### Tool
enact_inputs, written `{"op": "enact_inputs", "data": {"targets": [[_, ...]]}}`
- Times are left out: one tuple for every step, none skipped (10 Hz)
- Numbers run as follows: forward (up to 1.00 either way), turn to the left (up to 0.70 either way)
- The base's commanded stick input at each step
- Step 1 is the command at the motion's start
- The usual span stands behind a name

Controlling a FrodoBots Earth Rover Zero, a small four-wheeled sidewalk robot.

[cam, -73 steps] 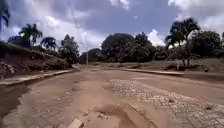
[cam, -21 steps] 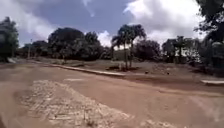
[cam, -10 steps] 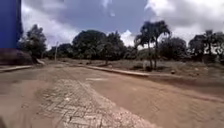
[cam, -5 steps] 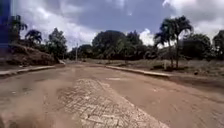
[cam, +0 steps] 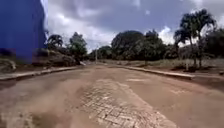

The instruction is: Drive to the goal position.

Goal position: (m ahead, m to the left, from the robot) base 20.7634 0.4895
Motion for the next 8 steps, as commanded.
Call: {"op": "enact_inputs", "data": {"targets": [[0.00,0.45],[0.00,0.45],[0.00,0.45],[0.00,0.45],[0.00,0.45],[0.00,0.45],[0.00,0.07],[0.00,0.00]]}}
